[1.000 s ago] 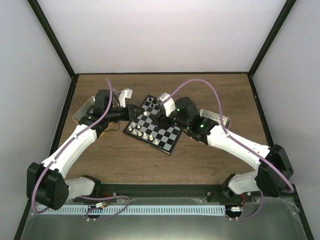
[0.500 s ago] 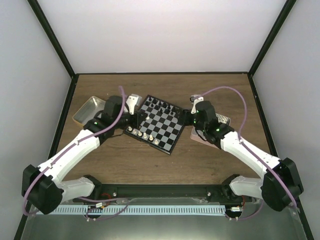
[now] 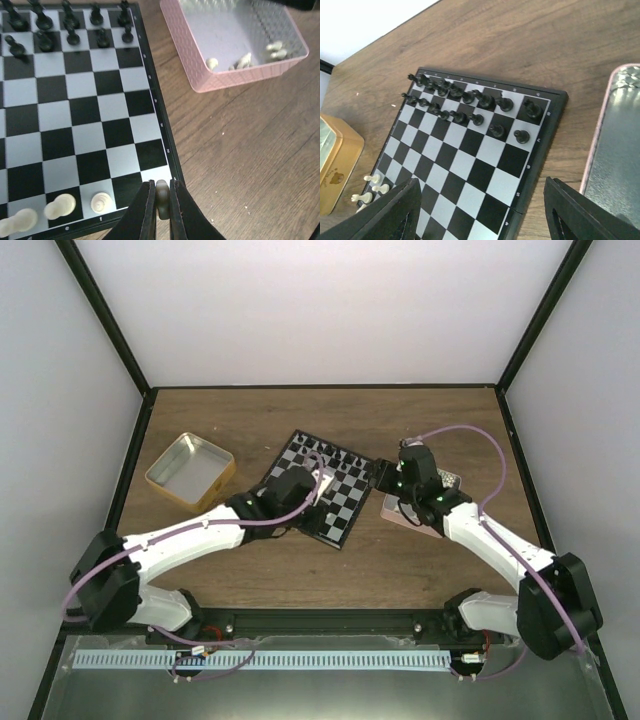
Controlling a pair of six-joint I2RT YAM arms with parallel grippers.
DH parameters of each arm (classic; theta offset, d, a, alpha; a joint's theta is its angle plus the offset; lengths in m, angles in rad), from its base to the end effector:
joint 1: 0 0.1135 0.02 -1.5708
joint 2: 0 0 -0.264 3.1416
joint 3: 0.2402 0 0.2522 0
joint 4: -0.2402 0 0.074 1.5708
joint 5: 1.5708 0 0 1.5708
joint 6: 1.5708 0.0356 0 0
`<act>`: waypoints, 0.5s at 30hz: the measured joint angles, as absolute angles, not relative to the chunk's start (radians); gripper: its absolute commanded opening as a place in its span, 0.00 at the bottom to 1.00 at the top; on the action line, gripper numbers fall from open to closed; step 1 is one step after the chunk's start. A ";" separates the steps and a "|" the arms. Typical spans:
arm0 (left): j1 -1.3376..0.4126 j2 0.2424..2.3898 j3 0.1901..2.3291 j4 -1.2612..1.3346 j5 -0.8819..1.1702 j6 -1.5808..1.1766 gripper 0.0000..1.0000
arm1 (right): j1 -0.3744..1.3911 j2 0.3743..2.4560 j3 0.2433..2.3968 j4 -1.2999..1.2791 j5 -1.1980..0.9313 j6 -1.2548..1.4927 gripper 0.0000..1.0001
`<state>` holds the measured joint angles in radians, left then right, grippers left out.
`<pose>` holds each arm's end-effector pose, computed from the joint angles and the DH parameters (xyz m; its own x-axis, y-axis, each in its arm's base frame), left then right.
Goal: Set up the chess pieces on the board
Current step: Place the chess piece on the chessboard.
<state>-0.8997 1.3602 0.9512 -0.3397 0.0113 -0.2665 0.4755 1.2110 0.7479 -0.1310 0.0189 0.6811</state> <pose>0.1823 -0.2303 0.2547 -0.6159 0.3522 -0.7047 0.6489 0.7340 -0.2003 0.2349 0.1202 0.2435 -0.6660 0.3651 -0.6504 -0.0314 0.8575 0.5135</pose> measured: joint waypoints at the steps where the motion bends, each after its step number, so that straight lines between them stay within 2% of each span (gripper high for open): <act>1: -0.912 1.380 0.949 -0.334 0.005 -0.264 0.04 | 0.471 1.213 0.744 -0.133 0.019 0.687 0.69; 15: -0.958 1.553 0.944 -0.275 -0.022 -0.241 0.04 | 0.442 1.248 0.735 -0.142 -0.002 0.701 0.69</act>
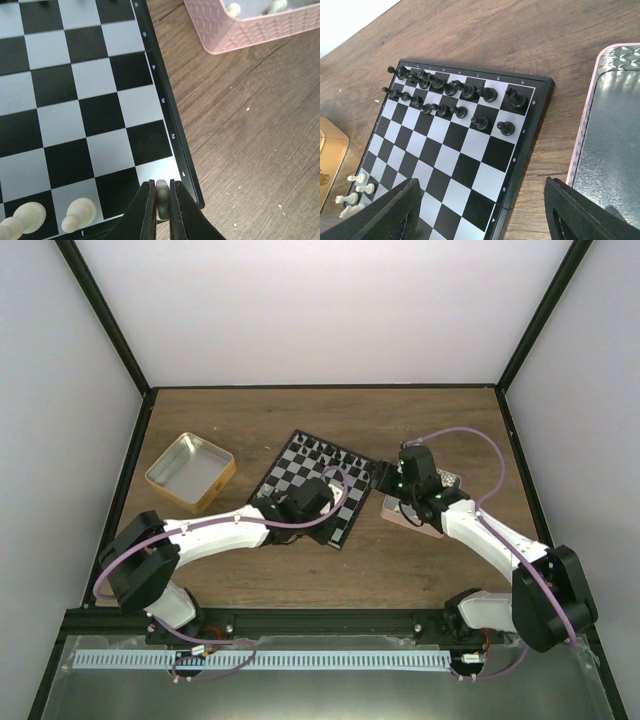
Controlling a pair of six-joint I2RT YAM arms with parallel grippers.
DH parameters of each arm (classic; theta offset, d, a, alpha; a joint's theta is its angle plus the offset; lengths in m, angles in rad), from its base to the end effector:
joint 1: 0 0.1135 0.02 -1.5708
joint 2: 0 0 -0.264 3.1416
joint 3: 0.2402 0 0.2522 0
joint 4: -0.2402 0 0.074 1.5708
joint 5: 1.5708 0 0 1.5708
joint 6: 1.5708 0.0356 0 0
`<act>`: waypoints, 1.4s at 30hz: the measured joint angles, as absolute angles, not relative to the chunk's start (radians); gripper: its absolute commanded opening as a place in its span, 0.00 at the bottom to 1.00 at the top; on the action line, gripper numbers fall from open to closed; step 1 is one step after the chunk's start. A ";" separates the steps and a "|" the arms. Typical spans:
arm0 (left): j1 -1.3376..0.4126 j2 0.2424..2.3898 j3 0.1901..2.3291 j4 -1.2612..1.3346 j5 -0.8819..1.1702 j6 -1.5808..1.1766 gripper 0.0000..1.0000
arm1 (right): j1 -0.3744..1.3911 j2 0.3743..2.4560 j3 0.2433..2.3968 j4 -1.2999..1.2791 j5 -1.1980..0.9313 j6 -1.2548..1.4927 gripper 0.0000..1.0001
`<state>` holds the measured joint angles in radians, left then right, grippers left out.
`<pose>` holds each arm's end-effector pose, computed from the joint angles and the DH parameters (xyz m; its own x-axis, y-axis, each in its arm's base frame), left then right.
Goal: Set up the chess pieces on the board
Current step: Place the chess piece on the chessboard.
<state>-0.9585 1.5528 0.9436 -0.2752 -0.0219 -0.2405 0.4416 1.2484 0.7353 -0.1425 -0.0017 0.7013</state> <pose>0.1845 -0.2614 0.2017 -0.6248 0.4752 -0.6196 0.6810 0.7199 -0.1345 0.2405 0.1138 0.2291 -0.6976 0.3839 -0.6049 0.0282 0.8584 0.5122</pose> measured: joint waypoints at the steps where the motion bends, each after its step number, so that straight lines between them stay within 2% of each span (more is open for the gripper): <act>1: -0.958 1.560 0.941 -0.271 -0.021 -0.239 0.04 | 0.440 1.254 0.735 -0.143 -0.004 0.702 0.69; 18: -0.959 1.666 0.934 -0.271 -0.086 -0.242 0.06 | 0.433 1.284 0.735 -0.142 -0.026 0.705 0.69; 22: -0.960 1.668 0.936 -0.271 -0.096 -0.244 0.09 | 0.432 1.285 0.735 -0.143 -0.027 0.705 0.69; 36: -0.960 1.668 0.933 -0.259 -0.135 -0.257 0.10 | 0.429 1.290 0.735 -0.143 -0.034 0.705 0.69; 42: -0.960 1.667 0.913 -0.214 -0.154 -0.266 0.13 | 0.429 1.290 0.735 -0.149 -0.033 0.705 0.69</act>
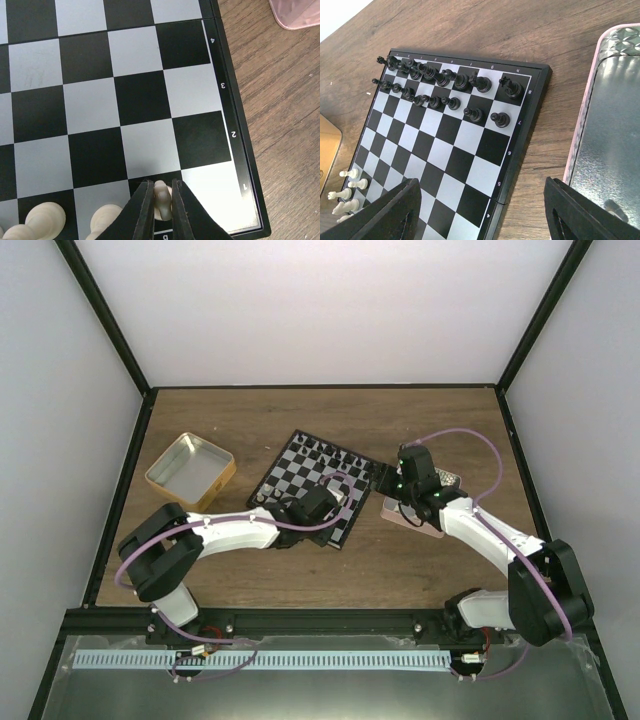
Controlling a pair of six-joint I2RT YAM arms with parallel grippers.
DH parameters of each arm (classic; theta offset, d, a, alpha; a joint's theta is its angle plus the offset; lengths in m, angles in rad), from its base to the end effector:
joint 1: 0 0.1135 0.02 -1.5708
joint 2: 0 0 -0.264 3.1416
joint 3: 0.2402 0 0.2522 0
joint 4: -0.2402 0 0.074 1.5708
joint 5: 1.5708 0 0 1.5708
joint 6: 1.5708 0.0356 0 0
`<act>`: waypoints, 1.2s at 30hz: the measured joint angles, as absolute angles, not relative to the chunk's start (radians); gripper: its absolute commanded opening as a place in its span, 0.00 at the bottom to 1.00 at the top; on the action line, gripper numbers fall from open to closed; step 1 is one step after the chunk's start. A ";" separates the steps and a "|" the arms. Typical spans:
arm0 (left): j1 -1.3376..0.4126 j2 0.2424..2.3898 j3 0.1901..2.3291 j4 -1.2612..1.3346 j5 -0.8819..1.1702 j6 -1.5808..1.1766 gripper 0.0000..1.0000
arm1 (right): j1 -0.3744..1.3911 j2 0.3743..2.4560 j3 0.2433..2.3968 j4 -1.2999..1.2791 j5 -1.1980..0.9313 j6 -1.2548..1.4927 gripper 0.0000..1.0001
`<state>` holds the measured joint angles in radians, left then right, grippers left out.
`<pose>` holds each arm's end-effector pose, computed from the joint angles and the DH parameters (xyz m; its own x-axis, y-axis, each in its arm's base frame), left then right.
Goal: Set up the chess pieces on the board
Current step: Place the chess piece on the chessboard, then move the storage box to the center of the board.
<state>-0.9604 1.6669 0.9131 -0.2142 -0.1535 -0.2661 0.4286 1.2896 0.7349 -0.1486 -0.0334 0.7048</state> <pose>0.1918 -0.2647 0.1624 -0.6554 0.4836 -0.5801 0.6092 0.7925 -0.0276 0.2452 0.1134 0.2182 -0.7322 0.3774 -0.5670 0.0471 0.8585 0.5106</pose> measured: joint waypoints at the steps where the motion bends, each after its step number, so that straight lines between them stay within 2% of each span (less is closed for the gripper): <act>1: -0.960 1.667 0.910 -0.212 -0.154 -0.267 0.14 | 0.429 1.290 0.735 -0.149 -0.033 0.705 0.69; 11: -0.960 1.639 0.890 -0.212 -0.150 -0.274 0.26 | 0.427 1.290 0.735 -0.150 -0.034 0.705 0.69; 21: -0.960 1.489 0.932 -0.242 -0.168 -0.286 0.33 | 0.422 1.274 0.735 -0.163 -0.033 0.700 0.69; 28: -0.928 1.367 0.961 -0.279 -0.260 -0.309 0.40 | 0.344 1.229 0.736 -0.249 -0.023 0.669 0.69; 36: -0.814 1.217 0.962 -0.313 -0.315 -0.319 0.43 | 0.270 1.200 0.730 -0.435 0.035 0.666 0.69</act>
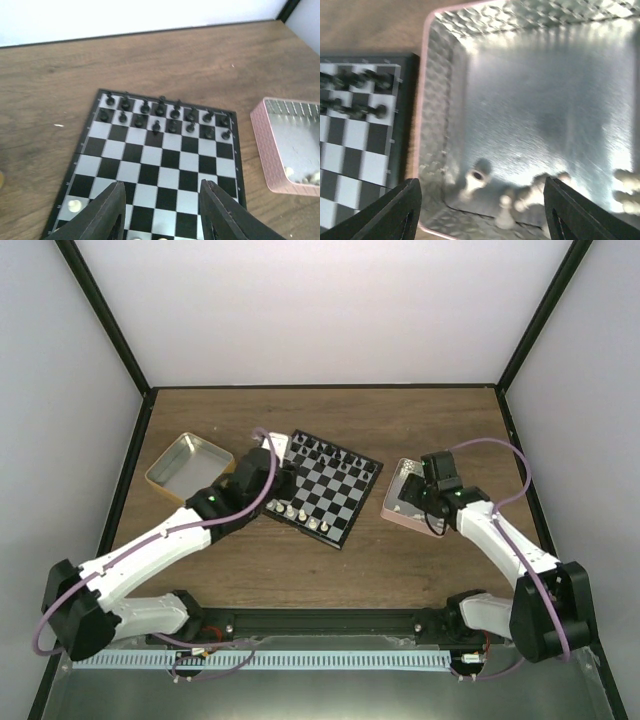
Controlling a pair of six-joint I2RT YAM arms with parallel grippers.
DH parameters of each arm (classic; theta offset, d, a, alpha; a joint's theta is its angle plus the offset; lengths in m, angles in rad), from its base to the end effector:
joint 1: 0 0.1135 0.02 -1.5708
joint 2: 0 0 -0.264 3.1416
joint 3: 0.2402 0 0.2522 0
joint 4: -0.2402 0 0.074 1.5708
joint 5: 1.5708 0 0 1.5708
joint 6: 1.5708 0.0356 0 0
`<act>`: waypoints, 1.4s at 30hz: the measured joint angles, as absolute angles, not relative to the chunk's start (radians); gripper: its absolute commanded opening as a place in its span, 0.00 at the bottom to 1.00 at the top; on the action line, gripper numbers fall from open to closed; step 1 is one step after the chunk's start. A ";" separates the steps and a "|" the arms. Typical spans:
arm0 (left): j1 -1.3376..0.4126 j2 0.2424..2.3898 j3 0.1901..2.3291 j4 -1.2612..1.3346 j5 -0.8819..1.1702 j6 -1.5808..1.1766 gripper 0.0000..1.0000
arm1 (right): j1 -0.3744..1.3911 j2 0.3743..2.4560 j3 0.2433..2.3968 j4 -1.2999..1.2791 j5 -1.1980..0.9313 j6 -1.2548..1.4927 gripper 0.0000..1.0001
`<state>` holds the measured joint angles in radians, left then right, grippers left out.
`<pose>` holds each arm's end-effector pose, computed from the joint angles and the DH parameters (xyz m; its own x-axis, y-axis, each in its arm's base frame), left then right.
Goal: Set up the chess pieces on the board
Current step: Move the storage box to the center of the board.
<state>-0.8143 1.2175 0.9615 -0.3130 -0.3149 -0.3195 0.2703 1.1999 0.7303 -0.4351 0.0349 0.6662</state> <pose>0.1945 -0.1900 0.2991 -0.5120 0.1074 -0.8522 0.3703 0.9228 -0.1062 0.2293 0.0623 0.2160 -0.7477 0.4337 -0.5028 0.2748 0.8914 0.3603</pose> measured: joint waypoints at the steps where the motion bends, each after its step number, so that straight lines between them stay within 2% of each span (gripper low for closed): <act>1: -0.796 1.198 0.962 -0.318 -0.315 -0.320 0.43 | 0.270 1.199 0.728 -0.455 0.047 0.666 0.68; 12: -0.603 1.065 0.962 -0.358 -0.329 -0.329 0.49 | 0.270 1.217 0.698 -0.629 0.105 0.696 0.62; 25: -0.569 1.031 0.936 -0.352 -0.313 -0.310 0.49 | 0.287 1.256 0.678 -0.673 0.056 0.720 0.55; 34: -0.563 1.030 0.916 -0.344 -0.306 -0.309 0.49 | 0.451 1.256 0.645 -0.681 -0.038 0.836 0.50; 42: -0.562 1.030 0.914 -0.340 -0.306 -0.309 0.49 | 0.569 1.316 0.664 -0.685 -0.053 0.907 0.54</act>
